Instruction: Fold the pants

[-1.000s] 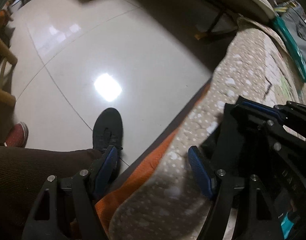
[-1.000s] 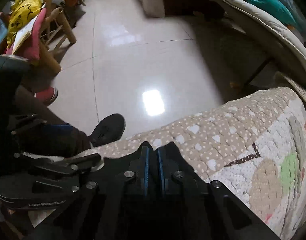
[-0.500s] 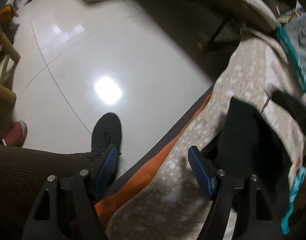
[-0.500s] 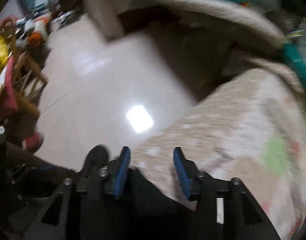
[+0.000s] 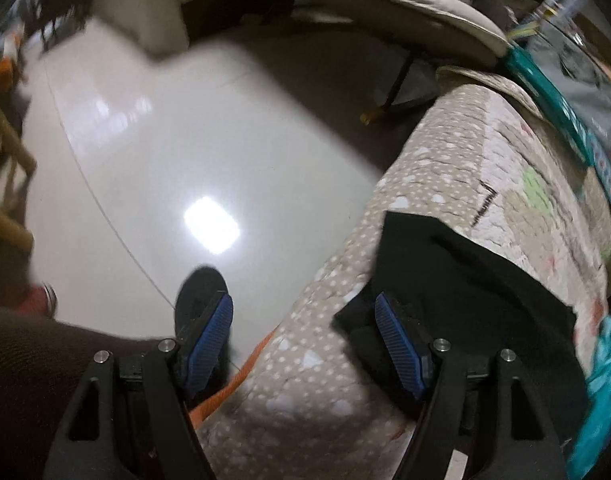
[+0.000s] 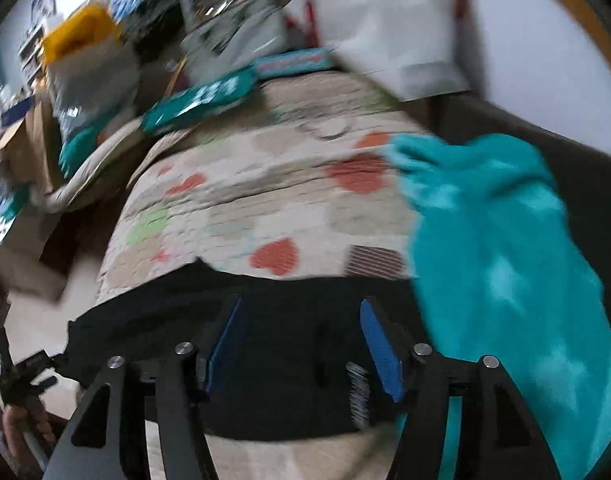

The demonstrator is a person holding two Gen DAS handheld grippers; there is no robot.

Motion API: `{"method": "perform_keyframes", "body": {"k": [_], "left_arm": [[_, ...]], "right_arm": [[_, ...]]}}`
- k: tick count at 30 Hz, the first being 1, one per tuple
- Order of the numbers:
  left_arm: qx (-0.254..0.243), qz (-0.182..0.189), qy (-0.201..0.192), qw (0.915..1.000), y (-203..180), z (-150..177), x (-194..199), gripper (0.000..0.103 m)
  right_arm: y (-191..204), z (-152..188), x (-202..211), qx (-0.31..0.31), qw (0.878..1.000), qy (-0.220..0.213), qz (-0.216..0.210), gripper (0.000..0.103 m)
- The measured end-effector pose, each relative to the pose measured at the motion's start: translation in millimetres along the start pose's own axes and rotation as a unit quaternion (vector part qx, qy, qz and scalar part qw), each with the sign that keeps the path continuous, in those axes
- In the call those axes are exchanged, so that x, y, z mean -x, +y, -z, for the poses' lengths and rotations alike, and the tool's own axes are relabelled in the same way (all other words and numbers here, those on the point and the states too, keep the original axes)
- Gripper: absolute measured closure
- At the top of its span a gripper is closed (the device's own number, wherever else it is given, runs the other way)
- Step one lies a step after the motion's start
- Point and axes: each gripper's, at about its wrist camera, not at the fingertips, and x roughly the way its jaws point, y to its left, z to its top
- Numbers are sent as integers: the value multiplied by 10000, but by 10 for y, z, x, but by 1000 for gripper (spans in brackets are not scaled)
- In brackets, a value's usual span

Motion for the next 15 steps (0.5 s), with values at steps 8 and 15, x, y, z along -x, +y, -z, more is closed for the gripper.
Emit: {"method": "perform_keyframes", "body": {"k": [8, 15], "left_arm": [[-547, -172, -888, 9944, -68, -21, 298, 30], [-137, 64, -557, 9983, 107, -27, 216, 30]], "right_arm": [[17, 426, -76, -119, 9990, 155, -397, 33], [639, 362, -140, 892, 9925, 227, -804, 32]]}}
